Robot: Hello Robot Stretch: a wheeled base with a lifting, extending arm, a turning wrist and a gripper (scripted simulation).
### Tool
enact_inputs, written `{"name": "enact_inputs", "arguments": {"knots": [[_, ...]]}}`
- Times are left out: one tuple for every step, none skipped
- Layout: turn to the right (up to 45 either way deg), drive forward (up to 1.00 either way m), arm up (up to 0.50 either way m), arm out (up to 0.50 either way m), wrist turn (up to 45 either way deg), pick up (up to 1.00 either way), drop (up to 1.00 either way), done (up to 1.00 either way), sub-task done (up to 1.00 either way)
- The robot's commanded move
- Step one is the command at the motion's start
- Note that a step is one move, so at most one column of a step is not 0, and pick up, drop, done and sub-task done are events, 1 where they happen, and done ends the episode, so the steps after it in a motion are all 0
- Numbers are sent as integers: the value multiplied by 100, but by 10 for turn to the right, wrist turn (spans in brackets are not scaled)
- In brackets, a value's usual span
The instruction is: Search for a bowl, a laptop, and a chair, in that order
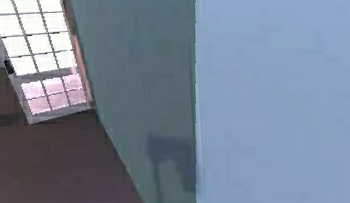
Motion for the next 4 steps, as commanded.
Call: {"name": "enact_inputs", "arguments": {"knots": [[-450,0,0,0,0,0,0,0,0],[-450,0,0,0,0,0,0,0,0],[-270,0,0,0,0,0,0,0,0],[0,25,0,0,0,0,0,0,0]]}}
